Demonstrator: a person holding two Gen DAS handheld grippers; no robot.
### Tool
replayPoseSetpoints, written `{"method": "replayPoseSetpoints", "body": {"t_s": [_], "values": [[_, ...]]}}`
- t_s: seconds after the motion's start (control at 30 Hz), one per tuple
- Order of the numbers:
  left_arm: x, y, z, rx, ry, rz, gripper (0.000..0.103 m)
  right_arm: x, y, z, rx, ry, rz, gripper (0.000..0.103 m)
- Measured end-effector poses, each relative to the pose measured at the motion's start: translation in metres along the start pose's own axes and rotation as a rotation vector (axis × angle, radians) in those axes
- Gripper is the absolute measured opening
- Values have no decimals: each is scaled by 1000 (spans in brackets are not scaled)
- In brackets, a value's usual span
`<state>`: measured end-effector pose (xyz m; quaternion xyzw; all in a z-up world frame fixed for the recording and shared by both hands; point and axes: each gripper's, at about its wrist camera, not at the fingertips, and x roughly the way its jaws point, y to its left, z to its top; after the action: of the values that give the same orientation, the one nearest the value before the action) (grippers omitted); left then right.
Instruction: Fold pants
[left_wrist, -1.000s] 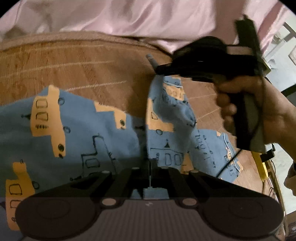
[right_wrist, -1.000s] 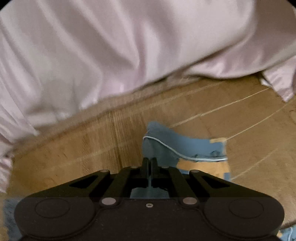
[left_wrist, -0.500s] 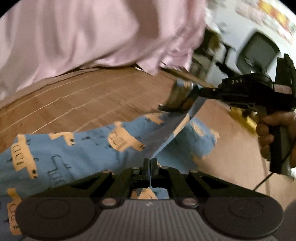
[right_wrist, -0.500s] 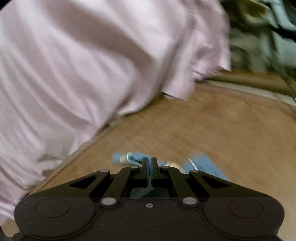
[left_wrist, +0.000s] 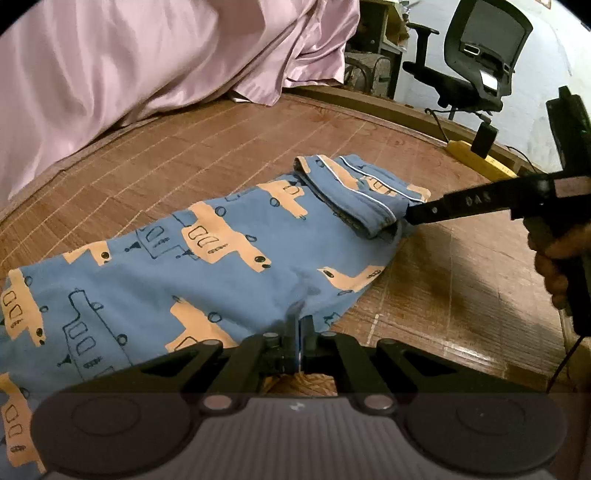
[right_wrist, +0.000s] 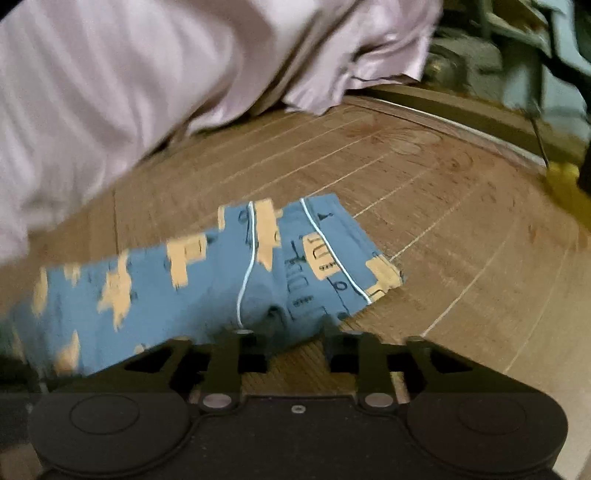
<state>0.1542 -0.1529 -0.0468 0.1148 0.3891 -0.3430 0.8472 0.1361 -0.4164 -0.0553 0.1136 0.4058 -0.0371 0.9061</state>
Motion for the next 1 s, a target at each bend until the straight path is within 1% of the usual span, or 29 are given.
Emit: {"method": "replayPoseSetpoints", "body": {"t_s": [0.07, 0.17, 0.23, 0.4, 0.47, 0.5, 0.53, 0.57, 0.6, 0.67, 0.7, 0.8, 0.83, 0.93, 1.0], "values": [[1, -1, 0, 15, 3, 7, 0, -5, 2, -4, -102, -10, -24, 49], [4, 0, 1, 10, 13, 10, 0, -10, 18, -9, -289, -70, -54, 52], [4, 0, 1, 4, 17, 12, 0, -10, 32, -13, -407, -106, -39, 54], [5, -1, 2, 0, 26, 17, 0, 1, 71, -31, -709, -152, -29, 54], [5, -1, 2, -1, 27, 18, 0, 7, 81, -36, -787, -152, -45, 53], [5, -1, 2, -2, 27, 19, 0, 10, 83, -38, -808, -151, -40, 50], [5, -1, 2, -1, 27, 19, 0, 13, 84, -39, -821, -149, -34, 47], [5, -1, 2, 2, 28, 19, 0, 16, 86, -39, -834, -148, -37, 42], [5, -1, 3, 2, 28, 21, 0, 18, 87, -39, -845, -147, -44, 34], [5, -2, 3, 4, 30, 23, 0, 22, 87, -37, -835, -134, -40, 25], [5, -2, 3, 5, 30, 24, 0, 22, 86, -35, -816, -132, -29, 11], [3, -3, 3, 10, 24, 26, 0, 18, 82, -31, -769, -160, -36, 7], [2, -3, 4, 12, 21, 28, 0, 16, 78, -27, -730, -181, -43, 7], [0, -4, 4, 16, 15, 32, 0, 7, 55, -7, -547, -246, -80, 6], [0, -5, 4, 22, 12, 36, 0, 4, 35, 3, -415, -271, -122, 6]]}}
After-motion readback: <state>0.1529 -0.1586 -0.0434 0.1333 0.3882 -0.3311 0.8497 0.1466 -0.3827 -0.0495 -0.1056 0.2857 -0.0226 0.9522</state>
